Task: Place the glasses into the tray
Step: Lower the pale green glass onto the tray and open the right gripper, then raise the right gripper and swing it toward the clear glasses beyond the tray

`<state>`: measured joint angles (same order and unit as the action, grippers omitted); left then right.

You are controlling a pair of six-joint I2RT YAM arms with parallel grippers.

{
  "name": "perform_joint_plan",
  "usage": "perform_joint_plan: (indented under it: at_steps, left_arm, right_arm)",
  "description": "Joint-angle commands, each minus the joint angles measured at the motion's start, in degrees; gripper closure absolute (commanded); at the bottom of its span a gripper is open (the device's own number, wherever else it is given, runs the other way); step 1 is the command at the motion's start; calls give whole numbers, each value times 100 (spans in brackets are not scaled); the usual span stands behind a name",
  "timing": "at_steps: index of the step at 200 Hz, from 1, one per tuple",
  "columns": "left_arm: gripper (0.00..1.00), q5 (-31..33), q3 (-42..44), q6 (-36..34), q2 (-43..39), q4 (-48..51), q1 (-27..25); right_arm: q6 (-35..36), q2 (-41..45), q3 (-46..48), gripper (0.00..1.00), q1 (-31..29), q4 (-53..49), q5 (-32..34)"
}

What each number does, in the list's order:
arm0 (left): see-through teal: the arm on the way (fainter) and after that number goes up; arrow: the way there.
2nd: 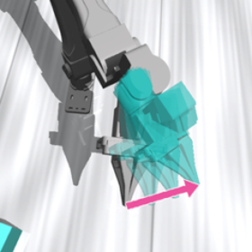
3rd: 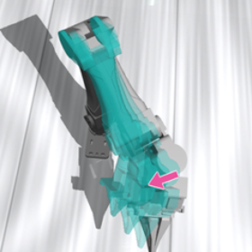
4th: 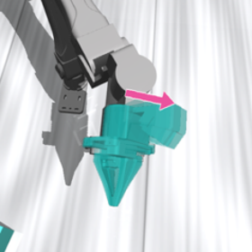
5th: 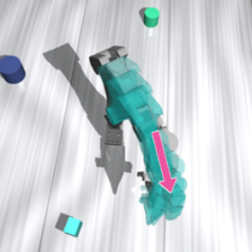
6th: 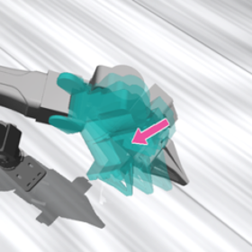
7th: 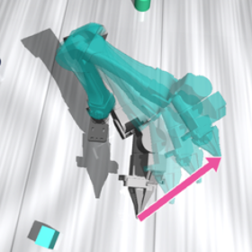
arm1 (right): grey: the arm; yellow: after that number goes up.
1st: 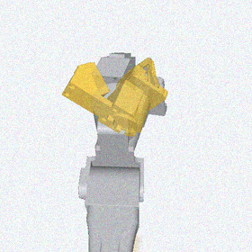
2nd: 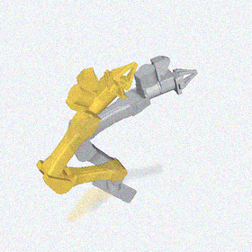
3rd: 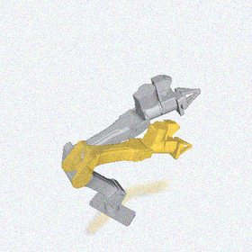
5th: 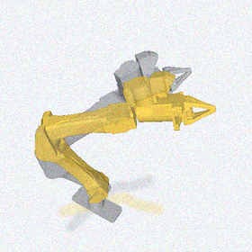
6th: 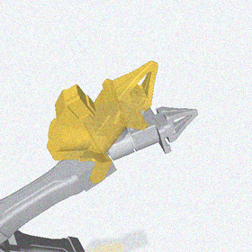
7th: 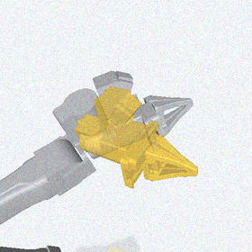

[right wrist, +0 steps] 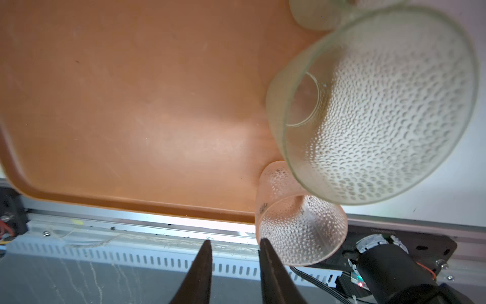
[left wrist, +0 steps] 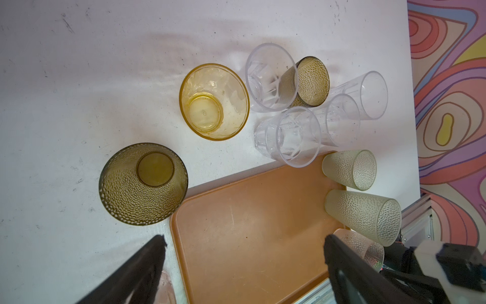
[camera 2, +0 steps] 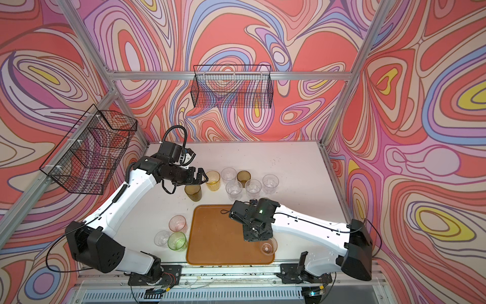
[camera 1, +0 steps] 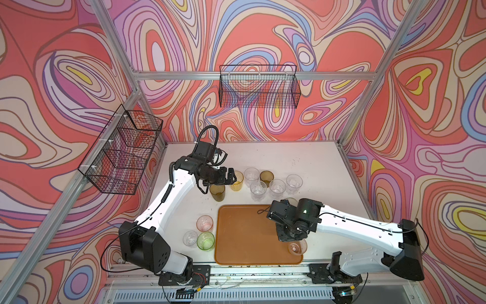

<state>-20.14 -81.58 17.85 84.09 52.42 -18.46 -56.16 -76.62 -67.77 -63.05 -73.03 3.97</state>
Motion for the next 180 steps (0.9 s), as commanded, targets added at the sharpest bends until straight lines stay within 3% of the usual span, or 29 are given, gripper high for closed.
perform_joint_plan:
  at_steps: [1, 38, 123, 180]
  left_arm:
    - [3, -9, -80, 46, 2, 59, -33]
    - [3, 48, -317, -87, 50, 315, -43]
    - [3, -4, 4, 13, -148, 180, -40]
    - [3, -11, 43, -50, -209, 206, -35]
  right_arm:
    - [349, 133, -438, 64, -16, -251, 366]
    - [887, -94, -988, 60, 417, -512, 760]
    - [2659, -528, -1696, 59, 2318, -18, 339]
    - [3309, -993, -1775, 59, 3283, 222, 122]
